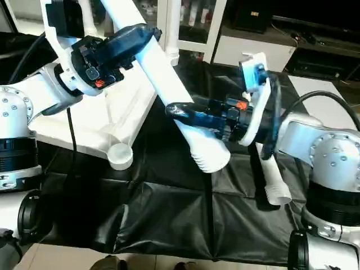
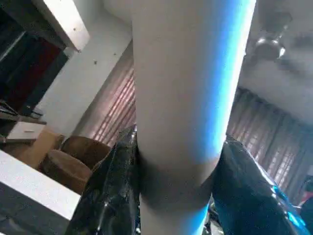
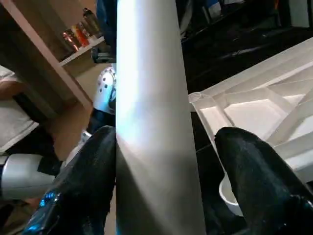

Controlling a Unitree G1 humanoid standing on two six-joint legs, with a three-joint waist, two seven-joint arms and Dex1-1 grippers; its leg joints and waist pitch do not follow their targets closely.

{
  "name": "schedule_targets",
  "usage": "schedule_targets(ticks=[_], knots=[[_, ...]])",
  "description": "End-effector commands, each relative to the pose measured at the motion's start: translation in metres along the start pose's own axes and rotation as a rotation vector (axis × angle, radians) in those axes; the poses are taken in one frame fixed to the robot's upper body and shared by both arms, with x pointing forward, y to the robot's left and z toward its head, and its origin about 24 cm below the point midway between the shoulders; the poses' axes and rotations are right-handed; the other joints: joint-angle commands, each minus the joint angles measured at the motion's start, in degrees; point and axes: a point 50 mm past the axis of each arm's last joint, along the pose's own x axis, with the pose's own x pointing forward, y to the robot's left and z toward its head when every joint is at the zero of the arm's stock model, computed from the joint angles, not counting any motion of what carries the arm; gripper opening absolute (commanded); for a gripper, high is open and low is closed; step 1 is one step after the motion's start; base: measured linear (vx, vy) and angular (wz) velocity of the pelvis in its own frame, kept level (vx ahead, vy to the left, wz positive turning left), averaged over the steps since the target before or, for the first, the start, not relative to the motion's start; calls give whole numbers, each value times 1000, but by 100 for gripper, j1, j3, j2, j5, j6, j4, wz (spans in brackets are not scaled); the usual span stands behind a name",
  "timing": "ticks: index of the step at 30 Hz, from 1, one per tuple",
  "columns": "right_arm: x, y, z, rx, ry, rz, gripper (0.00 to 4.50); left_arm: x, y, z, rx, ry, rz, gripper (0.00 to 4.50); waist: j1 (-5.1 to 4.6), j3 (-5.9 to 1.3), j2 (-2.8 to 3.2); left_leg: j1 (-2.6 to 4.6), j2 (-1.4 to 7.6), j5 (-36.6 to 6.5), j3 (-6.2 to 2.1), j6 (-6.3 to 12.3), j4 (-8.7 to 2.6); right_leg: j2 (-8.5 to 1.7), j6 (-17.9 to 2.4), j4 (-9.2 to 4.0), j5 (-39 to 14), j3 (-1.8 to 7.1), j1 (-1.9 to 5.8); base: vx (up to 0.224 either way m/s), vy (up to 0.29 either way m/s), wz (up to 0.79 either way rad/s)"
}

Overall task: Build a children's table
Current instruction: Pick table leg

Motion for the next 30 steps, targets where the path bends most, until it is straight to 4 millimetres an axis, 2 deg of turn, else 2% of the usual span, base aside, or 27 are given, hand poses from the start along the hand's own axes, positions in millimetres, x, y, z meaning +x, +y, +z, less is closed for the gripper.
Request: schedule_targets(ticks=[1,7,16,20,22,23,24,25,26,28,30], knots=[[-13,-3,7,-14,-33,-85,332,9,-15,8,31,8,-95,175,5,-389,36,113,485,-461,-193,-101,-462,-612,-1135,-417,-1515,341,272,0,0,0],[-10,-1,8,-11,-24,-80,332,8,-16,9,34,15,-90,175,4,-380,16,113,483,-288,-181,-44,-467,-604,-1213,-394,-1198,342,276,0,0,0],[-8,0,6,-10,-9,-79,332,8,-15,9,37,27,-78,175,5,-368,20,114,485,-304,-177,-50,-482,-607,-1215,-411,-1238,339,280,0,0,0],[-6,-2,2,-41,23,-128,332,7,-6,8,74,53,57,175,6,-366,25,120,503,-316,-185,-108,-491,-599,-1161,-401,-1207,341,278,0,0,0],[-3,-6,-4,-97,76,-196,332,9,9,9,159,76,257,175,9,-360,26,112,508,-377,-188,-153,-496,-599,-1067,-421,-1282,344,276,0,0,0],[-1,-9,-8,-125,102,-230,332,10,15,10,199,84,329,175,-3,-347,11,112,509,-469,-195,-205,-510,-600,-852,-456,-1502,356,268,0,0,0],[2,-12,-11,-160,130,-267,332,11,20,11,248,96,398,175,-3,-349,11,113,500,-462,-194,-211,-510,-614,-842,-452,-1534,360,278,0,0,0],[6,-13,-14,-169,142,-279,332,13,21,11,254,93,407,175,-9,-358,-9,101,497,-426,-197,-220,-506,-606,-790,-452,-1548,358,281,0,0,0],[13,-16,-20,-190,168,-302,332,18,22,10,263,90,416,175,-2,-363,1,99,502,-394,-207,-228,-506,-612,-787,-438,-1504,355,283,0,0,0],[21,-18,-26,-192,183,-313,332,22,21,7,257,95,401,175,-26,-385,-10,100,504,-184,-205,-188,-492,-609,-941,-386,-1112,349,285,0,0,0],[37,-25,-45,-212,254,-353,332,27,21,-2,256,113,399,175,-39,-395,-17,94,491,4,-191,-129,-475,-606,-1113,-348,-747,346,285,0,0,0]])
